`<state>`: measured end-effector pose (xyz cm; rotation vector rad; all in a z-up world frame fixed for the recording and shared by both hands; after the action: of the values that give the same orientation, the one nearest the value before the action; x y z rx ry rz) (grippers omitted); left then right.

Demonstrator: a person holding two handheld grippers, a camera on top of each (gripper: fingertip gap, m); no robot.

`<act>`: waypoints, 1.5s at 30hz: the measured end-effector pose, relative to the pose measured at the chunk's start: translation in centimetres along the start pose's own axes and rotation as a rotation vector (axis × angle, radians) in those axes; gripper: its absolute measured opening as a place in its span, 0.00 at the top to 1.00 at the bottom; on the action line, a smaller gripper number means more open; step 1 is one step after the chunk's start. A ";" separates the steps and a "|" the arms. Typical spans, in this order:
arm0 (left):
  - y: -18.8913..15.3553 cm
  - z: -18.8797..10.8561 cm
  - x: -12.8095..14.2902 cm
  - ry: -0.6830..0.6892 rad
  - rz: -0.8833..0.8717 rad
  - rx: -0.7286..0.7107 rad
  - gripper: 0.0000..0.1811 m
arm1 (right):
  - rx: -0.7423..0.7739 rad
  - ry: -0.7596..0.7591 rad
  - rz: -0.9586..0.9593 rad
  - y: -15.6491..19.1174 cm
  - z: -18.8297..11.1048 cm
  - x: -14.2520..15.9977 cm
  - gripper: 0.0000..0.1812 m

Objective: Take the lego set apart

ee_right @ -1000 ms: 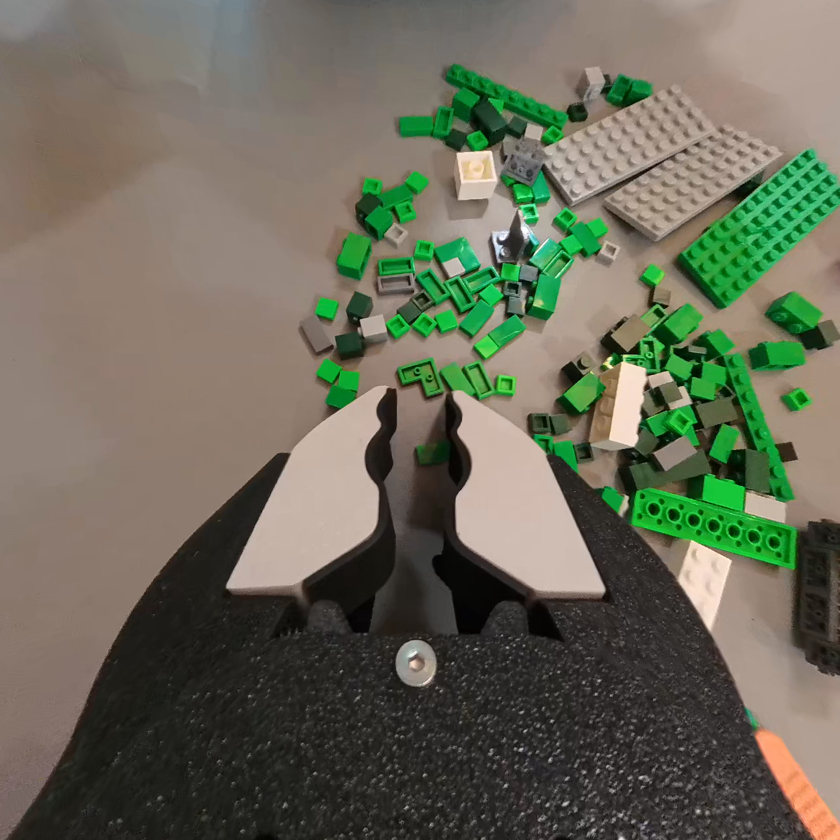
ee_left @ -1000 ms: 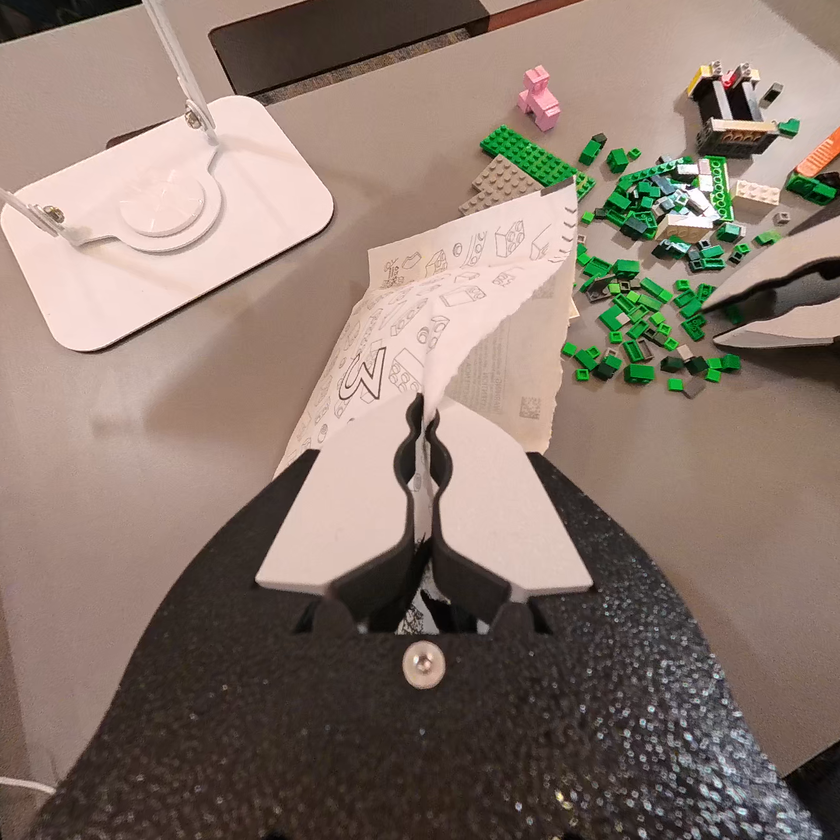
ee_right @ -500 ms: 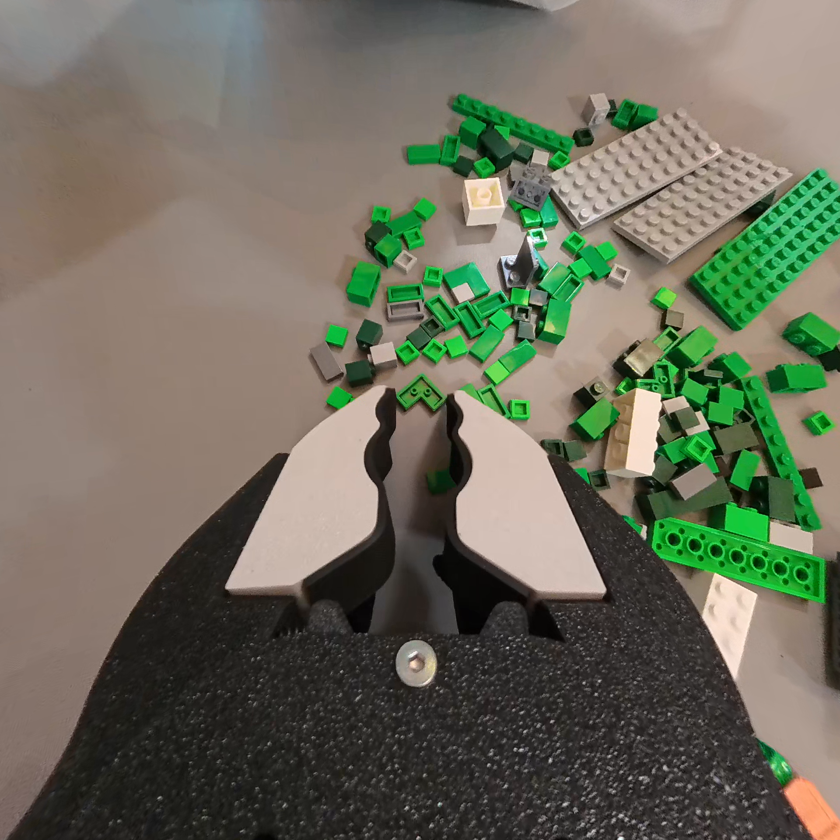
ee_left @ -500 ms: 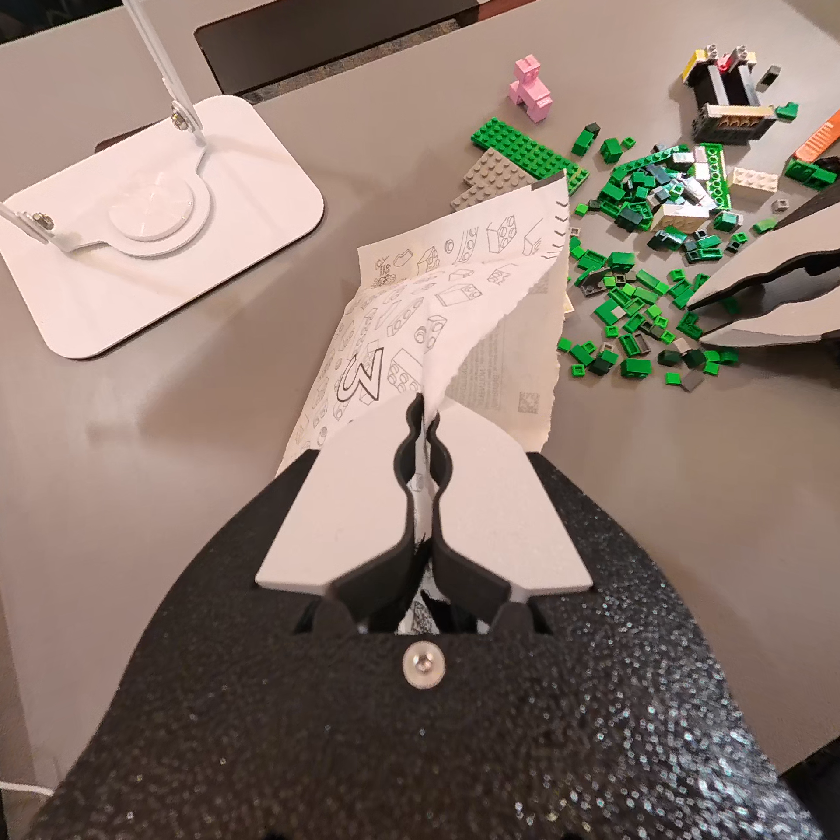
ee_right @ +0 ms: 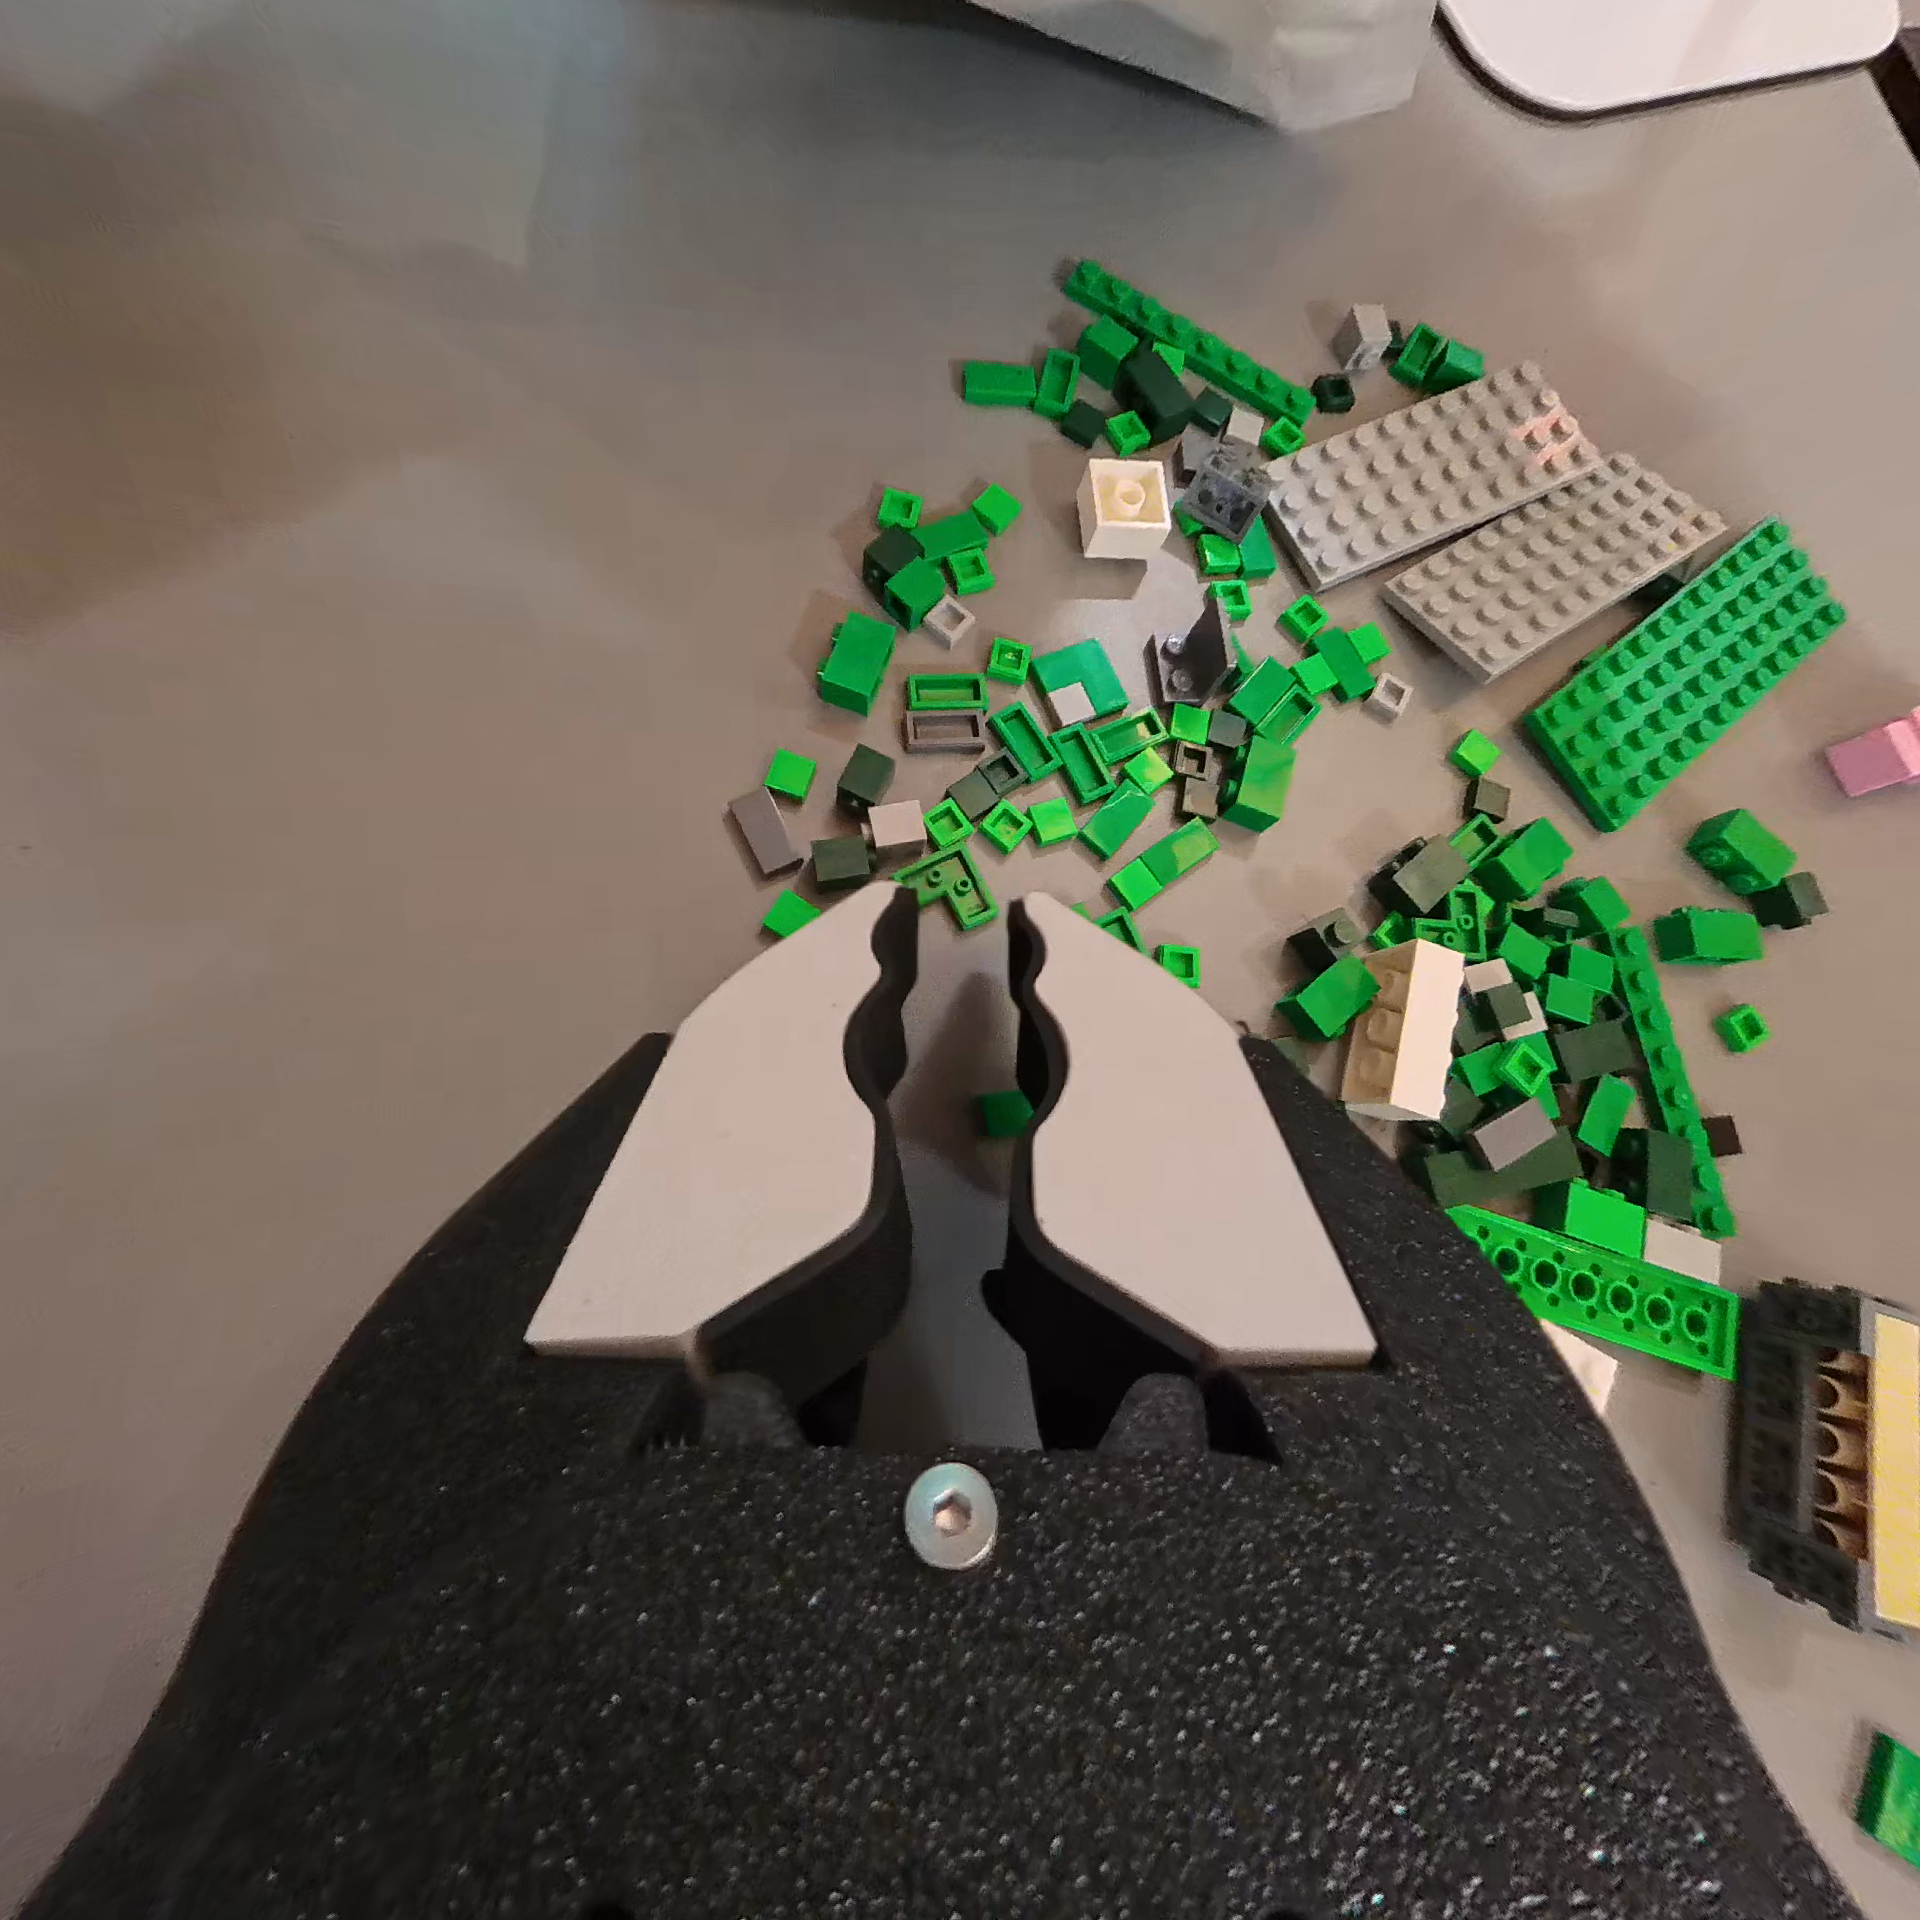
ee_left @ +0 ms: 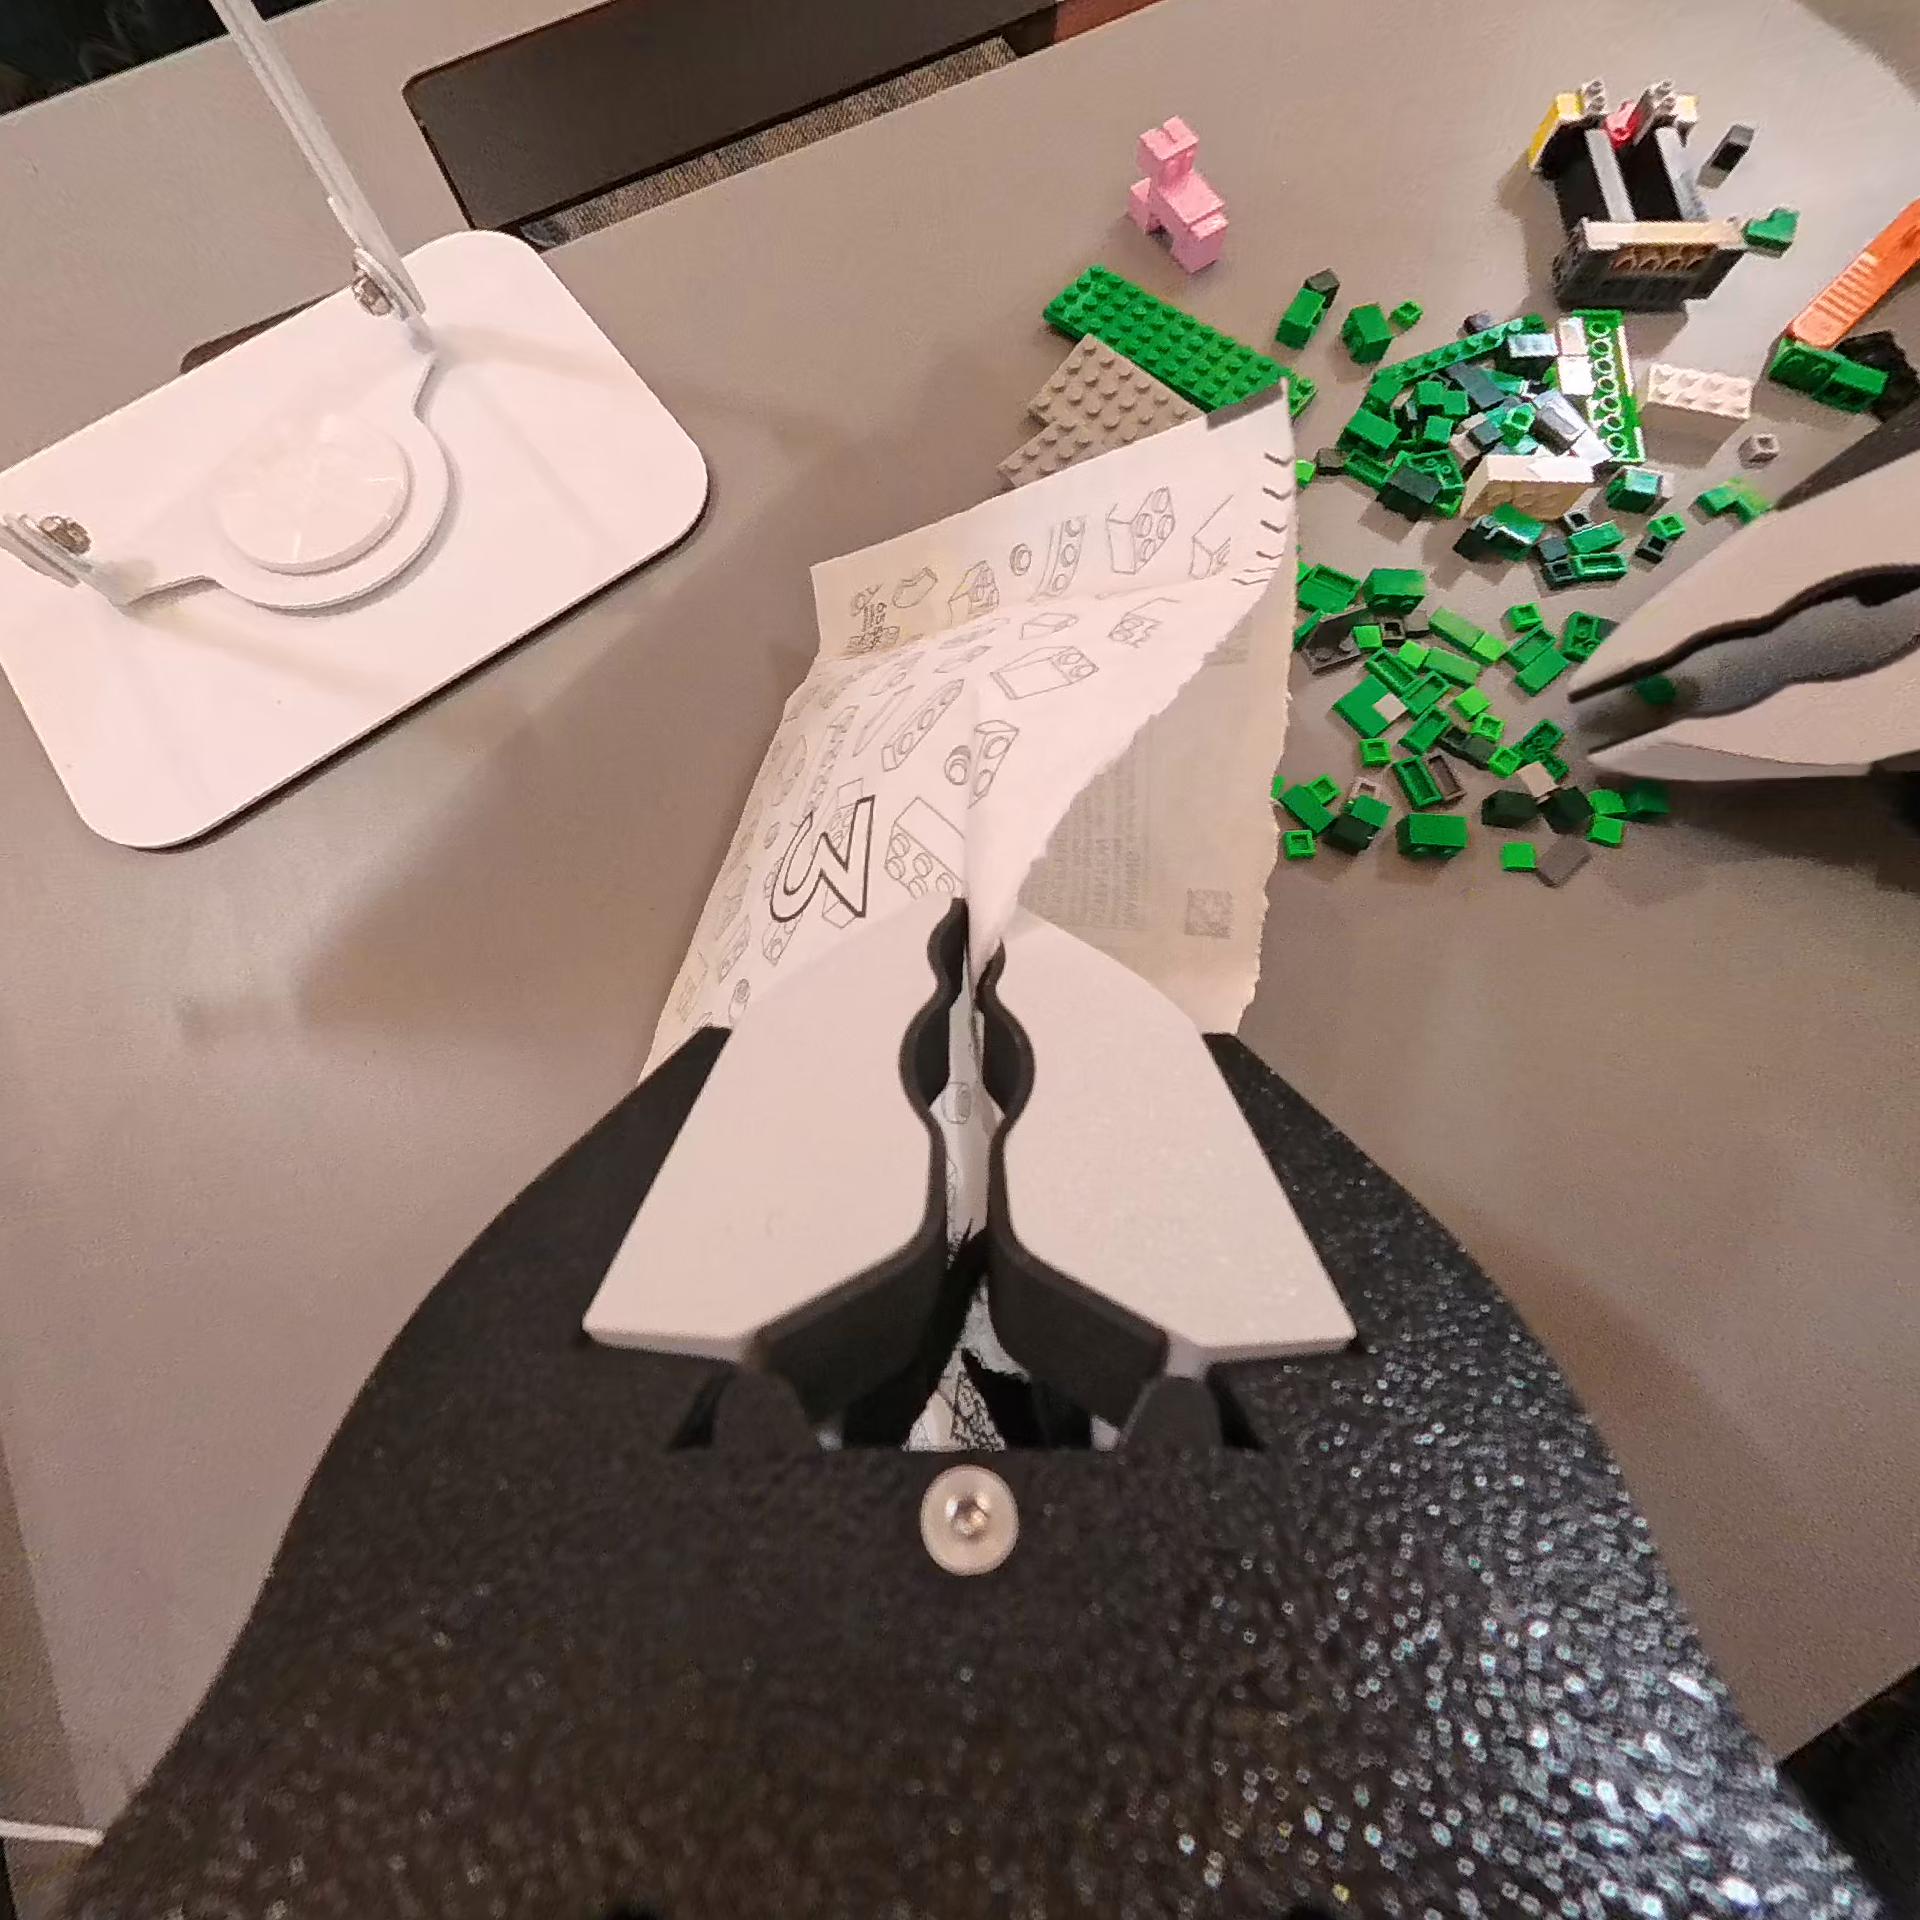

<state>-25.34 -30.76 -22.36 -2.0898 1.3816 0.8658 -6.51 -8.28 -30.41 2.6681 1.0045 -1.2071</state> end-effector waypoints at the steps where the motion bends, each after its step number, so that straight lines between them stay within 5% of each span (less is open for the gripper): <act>1: 0.0 0.0 0.0 0.000 0.001 0.001 1.00 | -0.003 0.001 0.004 0.0 0.0 0.0 0.90; 7: -0.2 0.1 0.0 0.002 0.008 0.006 1.00 | -0.061 -0.030 0.076 -0.1 0.9 0.1 0.83; 22: -0.5 0.1 -0.1 0.003 0.017 0.020 1.00 | 0.029 0.064 -0.010 0.5 1.0 -1.0 0.91; 25: -0.8 0.1 -0.3 -0.004 0.023 0.026 1.00 | 0.122 -0.035 -0.065 0.6 -0.1 -2.6 0.91; 31: -1.6 0.1 -0.6 -0.017 0.044 0.054 1.00 | 0.300 -0.481 -0.144 2.5 -0.7 -9.6 0.91; 38: -1.9 0.1 -0.7 -0.022 0.053 0.075 1.00 | 0.353 -0.430 -0.206 4.1 3.3 -11.8 0.89; 45: -1.7 0.0 -0.6 -0.027 0.047 0.074 1.00 | 0.367 -0.503 -0.186 4.3 2.7 -11.1 0.81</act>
<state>-23.94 -29.71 -21.82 -1.9903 1.4323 0.8455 -11.23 -18.44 -25.58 2.3151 1.0341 -2.1432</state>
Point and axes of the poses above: each gripper's, where its closed fingertips meet, z out along the fingers, x out of its underside, y = z × x across the jaws, the point moved 10 cm from there along -z, back along the fingers, and after that the axes turned 6 degrees about -z, right-handed, at the moved point
